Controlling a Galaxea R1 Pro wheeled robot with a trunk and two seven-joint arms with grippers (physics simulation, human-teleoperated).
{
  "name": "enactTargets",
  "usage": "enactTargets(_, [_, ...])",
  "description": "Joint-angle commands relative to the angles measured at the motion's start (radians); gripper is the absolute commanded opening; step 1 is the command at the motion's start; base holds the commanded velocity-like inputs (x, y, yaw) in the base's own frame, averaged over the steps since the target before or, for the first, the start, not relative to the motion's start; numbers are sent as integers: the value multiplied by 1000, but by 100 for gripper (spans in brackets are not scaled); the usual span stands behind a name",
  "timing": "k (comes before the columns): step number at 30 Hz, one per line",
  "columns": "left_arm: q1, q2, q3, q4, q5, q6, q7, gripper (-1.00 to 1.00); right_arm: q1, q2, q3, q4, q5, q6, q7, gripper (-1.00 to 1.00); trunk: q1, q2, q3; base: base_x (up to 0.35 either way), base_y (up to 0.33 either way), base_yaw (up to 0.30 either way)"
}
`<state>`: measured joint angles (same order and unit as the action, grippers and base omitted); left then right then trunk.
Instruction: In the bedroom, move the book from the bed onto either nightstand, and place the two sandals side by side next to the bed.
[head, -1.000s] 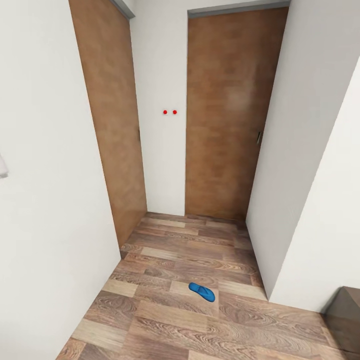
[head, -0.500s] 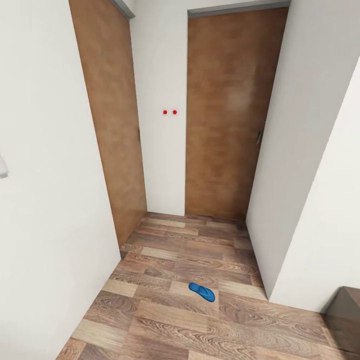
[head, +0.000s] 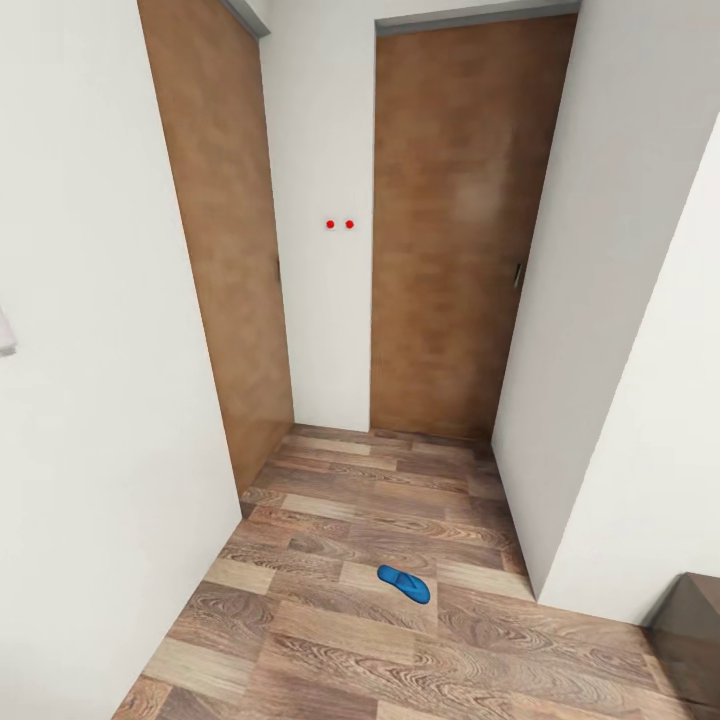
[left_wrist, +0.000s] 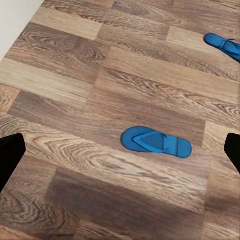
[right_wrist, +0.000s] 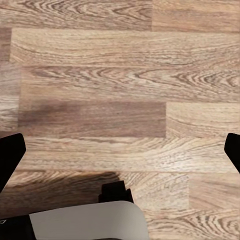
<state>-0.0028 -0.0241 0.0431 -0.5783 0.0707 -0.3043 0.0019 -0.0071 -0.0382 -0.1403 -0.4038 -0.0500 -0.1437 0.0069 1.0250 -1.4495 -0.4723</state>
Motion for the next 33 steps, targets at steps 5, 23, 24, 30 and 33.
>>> enactTargets(5, [-1, 0, 1, -9, 6, -1, -1, 100, -1, 1, -1, 1, -5, -4, 0, 100, 0, 0, -1, 0, 0, 0])
enactTargets(23, [-70, -7, -5, -617, 2, 677, 1, 100, -1, 1, -1, 1, -5, -4, -2, 100, 0, 0, -1, 0, 0, 0])
enactTargets(24, [-97, -9, -5, -644, 2, 742, 1, 100, -1, 1, -1, 1, -5, -4, -2, 100, 0, 0, -1, 0, 0, 0])
enactTargets(30, [-214, -32, -7, -657, 2, 949, 2, 100, -1, 4, -1, 1, -4, -4, -3, 100, 0, 0, -1, 0, 0, 0])
enactTargets(33, [-285, -52, -13, -601, 1, 1021, 2, 100, -1, 4, -1, 1, -3, -4, -2, 100, 0, 0, -1, 0, 0, 0])
